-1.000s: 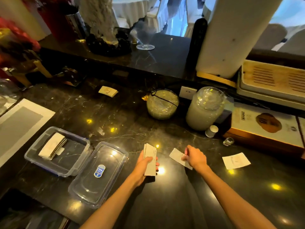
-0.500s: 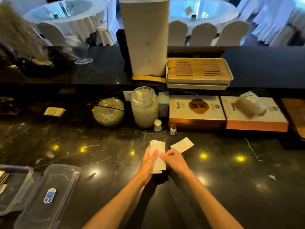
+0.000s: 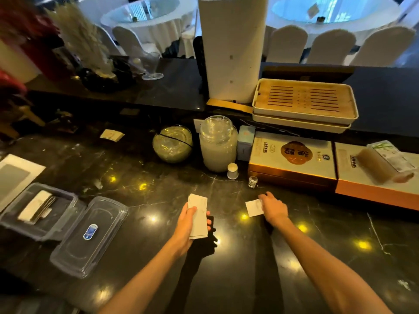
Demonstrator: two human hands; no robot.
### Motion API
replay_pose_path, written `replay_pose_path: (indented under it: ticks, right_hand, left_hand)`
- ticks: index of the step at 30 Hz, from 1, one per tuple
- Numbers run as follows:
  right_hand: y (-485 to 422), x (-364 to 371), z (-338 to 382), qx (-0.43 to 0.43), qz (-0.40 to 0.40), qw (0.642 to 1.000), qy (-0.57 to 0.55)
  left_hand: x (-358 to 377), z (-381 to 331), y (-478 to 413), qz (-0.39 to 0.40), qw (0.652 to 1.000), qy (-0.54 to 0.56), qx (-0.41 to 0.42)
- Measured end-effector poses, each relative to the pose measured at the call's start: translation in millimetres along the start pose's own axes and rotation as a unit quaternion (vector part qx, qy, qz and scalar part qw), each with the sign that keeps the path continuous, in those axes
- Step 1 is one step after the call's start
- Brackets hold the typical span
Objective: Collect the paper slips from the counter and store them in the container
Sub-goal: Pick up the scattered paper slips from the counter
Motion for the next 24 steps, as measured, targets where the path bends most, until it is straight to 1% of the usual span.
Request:
replay_pose_path:
  ticks: [3, 5, 6, 8, 10, 12, 14, 15, 17, 21, 22, 24]
  right_hand:
    - [16, -2, 6, 0.003, -0.043, 0.999, 0.001]
    - [30, -2, 12, 0.020, -0.057, 0.998, -0.020]
    - [38, 0, 16, 0.034, -0.055, 0.997, -0.048]
    - [55, 8, 25, 0.069, -0.041, 0.986, -0.144]
    - [73, 22, 47, 0.082, -0.034, 0.955, -0.282]
    - [87, 39, 80, 0.067, -0.024, 0.911, -0.406]
    - [109, 59, 128, 0.037, 0.000, 0.881, -0.471]
    - [120, 70, 152, 0.025, 0.016, 0.872, -0.489]
    - [141, 93, 198, 0.007, 0.042, 0.865, -0.500]
    - [173, 136, 270, -0.017, 0.084, 0.845, -0.528]
    - [179, 144, 286, -0.023, 0.082, 0.846, -0.527]
    - [190, 159, 323, -0.045, 0.074, 0.859, -0.504]
  left_hand:
    - [-16, 6, 11, -0.018, 1.000, 0.012, -0.001]
    - [-23, 9, 22, -0.023, 1.000, 0.007, -0.001]
    - [-27, 11, 29, -0.024, 1.000, 0.005, -0.001]
    - [-35, 13, 41, -0.030, 1.000, 0.008, 0.000]
    - [-46, 13, 53, -0.034, 0.999, 0.000, 0.002]
    - [-57, 14, 60, -0.044, 0.999, -0.013, 0.004]
    - [-77, 12, 69, -0.051, 0.998, -0.023, 0.015]
    - [-87, 10, 73, -0.055, 0.998, -0.027, 0.023]
    - [-112, 5, 81, -0.065, 0.997, -0.035, 0.038]
    - [-162, -5, 99, -0.078, 0.995, -0.040, 0.049]
    - [-178, -7, 103, -0.089, 0.994, -0.046, 0.052]
    - [-219, -10, 113, -0.113, 0.990, -0.064, 0.062]
Point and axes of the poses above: each hand's wrist, its own y-axis away from the middle knuckle, its own x-axis out of the palm, z = x × y, the point moved 10 cm from there along -y, towards the middle knuckle, and after that the axes turned 14 degrees about -y, right-handed, at the moved point
